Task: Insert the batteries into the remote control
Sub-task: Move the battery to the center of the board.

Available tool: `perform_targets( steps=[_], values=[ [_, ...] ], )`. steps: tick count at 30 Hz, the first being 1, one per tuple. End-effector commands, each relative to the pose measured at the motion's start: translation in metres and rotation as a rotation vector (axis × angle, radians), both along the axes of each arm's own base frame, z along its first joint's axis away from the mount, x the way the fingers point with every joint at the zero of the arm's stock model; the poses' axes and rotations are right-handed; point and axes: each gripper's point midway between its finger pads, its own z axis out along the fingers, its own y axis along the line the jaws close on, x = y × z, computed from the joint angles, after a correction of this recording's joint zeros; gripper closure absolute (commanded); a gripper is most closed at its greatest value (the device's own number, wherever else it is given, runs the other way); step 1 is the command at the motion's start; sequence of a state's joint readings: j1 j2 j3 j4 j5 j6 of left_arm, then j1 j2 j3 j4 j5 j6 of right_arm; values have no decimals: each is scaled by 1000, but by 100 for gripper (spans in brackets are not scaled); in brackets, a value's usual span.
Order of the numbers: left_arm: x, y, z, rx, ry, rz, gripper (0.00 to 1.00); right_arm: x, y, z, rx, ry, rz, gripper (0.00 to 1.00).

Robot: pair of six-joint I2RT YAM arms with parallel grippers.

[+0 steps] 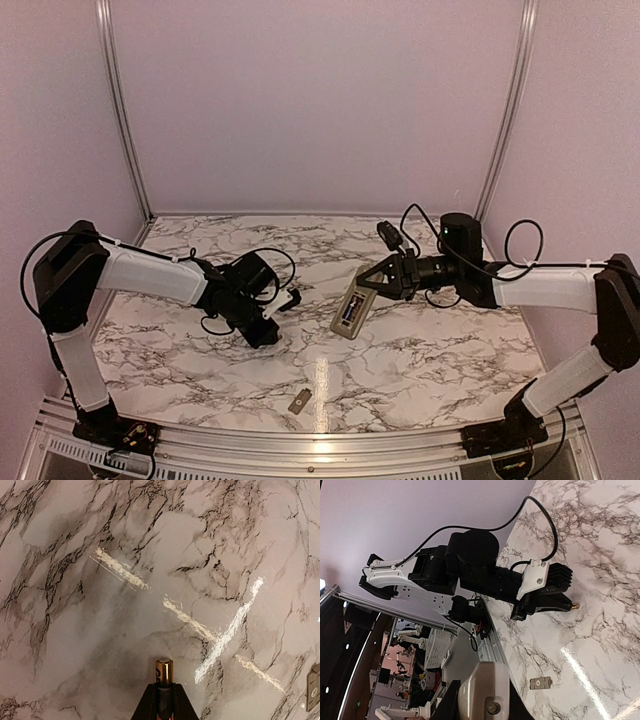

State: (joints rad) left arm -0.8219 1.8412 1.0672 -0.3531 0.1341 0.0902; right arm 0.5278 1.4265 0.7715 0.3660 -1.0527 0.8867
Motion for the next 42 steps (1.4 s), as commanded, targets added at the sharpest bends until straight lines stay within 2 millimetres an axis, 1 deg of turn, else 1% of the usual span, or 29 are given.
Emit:
perform_targets(
  steps=[1,4,9,11,14,15,18,20,23,26,29,33,34,35,37,39,41,42],
  values=[
    [-19,31,-23,134,81,24,98,3,0,-3,12,-64,19,100],
    [-26,30,-26,148,73,-44,97,5,0,-8,3,-59,13,100],
    [-35,26,-26,151,101,-134,92,6,1,-17,-10,-40,15,100],
    [-38,28,-29,170,112,-161,89,6,2,-20,-14,-32,19,100],
    [-40,33,-32,205,121,-179,80,6,1,-21,-17,-28,20,100],
    [-39,34,-32,213,117,-179,75,5,2,-21,-15,-30,21,100],
    [-29,37,-26,240,72,-147,63,5,1,-21,-18,-32,20,100],
    [-20,38,-17,245,32,-107,55,5,1,-21,-19,-30,20,100],
    [-9,38,2,224,-33,-45,48,5,1,-21,-18,-35,19,100],
    [4,39,26,179,-107,49,42,5,1,-23,-23,-34,17,100],
    [8,32,49,93,-119,130,41,6,1,-24,-24,-34,14,100],
    [16,28,87,-68,-150,306,38,8,1,-24,-26,-40,9,100],
    [17,23,105,-162,-155,360,37,10,1,-25,-31,-42,5,100],
    [16,22,116,-234,-155,405,36,11,2,-26,-36,-44,2,100],
    [13,23,131,-359,-133,504,34,15,2,-28,-51,-53,-9,100],
    [8,27,140,-467,-103,621,34,19,2,-30,-68,-66,-25,100],
    [0,29,142,-550,-56,741,34,24,3,-31,-79,-82,-40,100],
    [-2,32,138,-571,-42,832,35,25,3,-31,-79,-86,-43,100]
  ],
)
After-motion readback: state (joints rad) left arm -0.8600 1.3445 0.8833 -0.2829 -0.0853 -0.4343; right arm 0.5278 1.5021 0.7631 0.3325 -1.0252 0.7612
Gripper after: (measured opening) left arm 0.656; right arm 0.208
